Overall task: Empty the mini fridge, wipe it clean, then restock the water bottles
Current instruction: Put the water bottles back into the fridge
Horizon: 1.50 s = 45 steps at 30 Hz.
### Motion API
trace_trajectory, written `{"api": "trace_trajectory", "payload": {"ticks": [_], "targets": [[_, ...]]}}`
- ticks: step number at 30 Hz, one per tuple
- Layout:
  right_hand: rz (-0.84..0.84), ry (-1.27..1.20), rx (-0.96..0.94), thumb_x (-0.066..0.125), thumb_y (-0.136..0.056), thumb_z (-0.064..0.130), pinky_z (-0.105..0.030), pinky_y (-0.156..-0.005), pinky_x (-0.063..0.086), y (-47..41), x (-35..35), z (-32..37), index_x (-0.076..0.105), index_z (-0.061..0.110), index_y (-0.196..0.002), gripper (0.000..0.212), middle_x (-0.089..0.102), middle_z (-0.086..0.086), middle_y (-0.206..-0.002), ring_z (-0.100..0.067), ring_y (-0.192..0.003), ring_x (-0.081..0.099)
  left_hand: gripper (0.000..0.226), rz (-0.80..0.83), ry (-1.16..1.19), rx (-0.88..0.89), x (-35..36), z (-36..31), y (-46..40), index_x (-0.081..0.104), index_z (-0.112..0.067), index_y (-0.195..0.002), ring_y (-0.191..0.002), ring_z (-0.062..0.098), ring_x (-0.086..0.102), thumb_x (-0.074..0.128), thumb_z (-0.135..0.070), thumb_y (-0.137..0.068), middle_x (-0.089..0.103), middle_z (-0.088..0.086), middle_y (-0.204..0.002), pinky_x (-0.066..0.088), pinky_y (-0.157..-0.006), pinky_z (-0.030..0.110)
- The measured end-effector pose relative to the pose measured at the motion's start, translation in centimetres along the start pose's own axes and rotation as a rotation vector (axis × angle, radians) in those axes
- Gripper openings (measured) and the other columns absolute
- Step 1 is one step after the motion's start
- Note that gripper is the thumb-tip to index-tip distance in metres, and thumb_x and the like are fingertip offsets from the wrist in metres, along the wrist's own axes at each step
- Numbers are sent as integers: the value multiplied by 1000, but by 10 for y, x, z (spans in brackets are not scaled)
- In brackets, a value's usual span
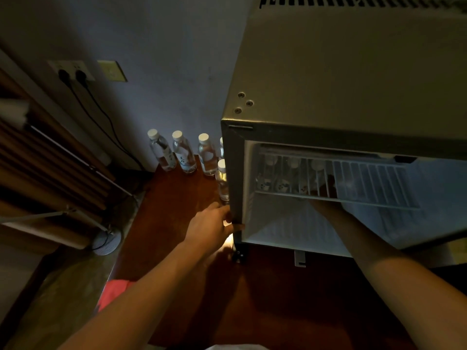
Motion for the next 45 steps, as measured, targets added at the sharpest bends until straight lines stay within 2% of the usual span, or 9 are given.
{"api": "trace_trajectory", "payload": {"ticks": [5, 8, 10, 17, 21, 26, 32, 40, 45], "targets": [[-66, -94, 40, 55, -86, 54, -46, -95, 48, 9, 9, -8, 36, 14, -145, 73, 50, -19, -137, -39, -118, 54, 37, -34, 1, 20, 10, 8, -2, 59, -33, -123, -91, 7, 53, 57, -55, -93, 46, -12, -105, 52, -80, 28], [-27, -75, 46, 56, -93, 29, -29, -65, 47, 37, 12, -3, 43, 14, -140, 52, 61, -11, -106, -25, -81, 61, 35, -50, -13, 55, 12, 13, 0, 57, -33, -124, -89, 8, 54, 55, -53, -95, 48, -11, -105, 52, -79, 28], [24, -48, 25, 55, -94, 24, -25, -57, 42, 47, 17, -4, 43, 16, -141, 50, 61, -9, -109, -18, -73, 58, 33, -48, -17, 77, 13, 18, 3, 55, -32, -125, -90, 10, 56, 53, -50, -97, 52, -8, -107, 55, -80, 32], [118, 44, -8, 51, -97, 30, -29, -90, 42, 93, 57, -5, 48, 15, -139, 45, 50, -7, -140, -27, -123, 51, 27, 65, -26, 100, 28, 43, 14, 53, -35, -124, -88, 5, 57, 54, -45, -98, 58, -9, -114, 52, -77, 24], [152, 123, -41, 47, -94, 32, -31, -79, 44, 118, 85, 7, 62, 17, -108, 25, 63, -3, -110, -27, -108, 60, 28, 68, -34, 113, 25, 61, 21, 55, -32, -125, -89, 6, 59, 53, -42, -100, 62, -7, -116, 54, -82, 28], [147, 194, -94, 48, -95, 29, -33, -88, 48, 142, 118, 43, 63, 20, -116, 27, 63, -3, -120, -25, -109, 59, 25, 31, -26, 105, 10, 85, 25, 60, -30, -121, -88, 8, 61, 53, -41, -100, 64, -8, -110, 52, -79, 28], [172, 184, -134, 53, -91, 29, -34, -80, 54, 160, 164, 85, 66, 27, -96, 14, 67, 3, -93, -17, -88, 63, 21, 8, 9, 90, -6, 119, 26, 63, -29, -114, -85, 7, 60, 54, -40, -99, 65, -10, -105, 48, -74, 27], [55, 126, -229, 53, -94, 30, -36, -94, 51, 162, 181, 160, 64, 30, -118, 27, 65, 10, -115, -12, -108, 59, 19, -30, 59, 116, -40, 154, 15, 62, -33, -112, -88, 8, 61, 53, -42, -97, 64, -12, -103, 55, -78, 33], [-24, 88, -244, 55, -92, 30, -41, -97, 51, 146, 166, 199, 60, 30, -123, 31, 63, 6, -120, -15, -112, 59, 19, -53, 79, 127, -63, 166, 5, 61, -33, -113, -86, 4, 58, 51, -43, -99, 62, -12, -103, 45, -67, 21]]}}
Point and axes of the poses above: each hand's wrist, its own y-axis away from the middle knuckle, its own x-axis out of the palm, z = x × y, the point moved 2 cm from there along -y, towards the middle knuckle
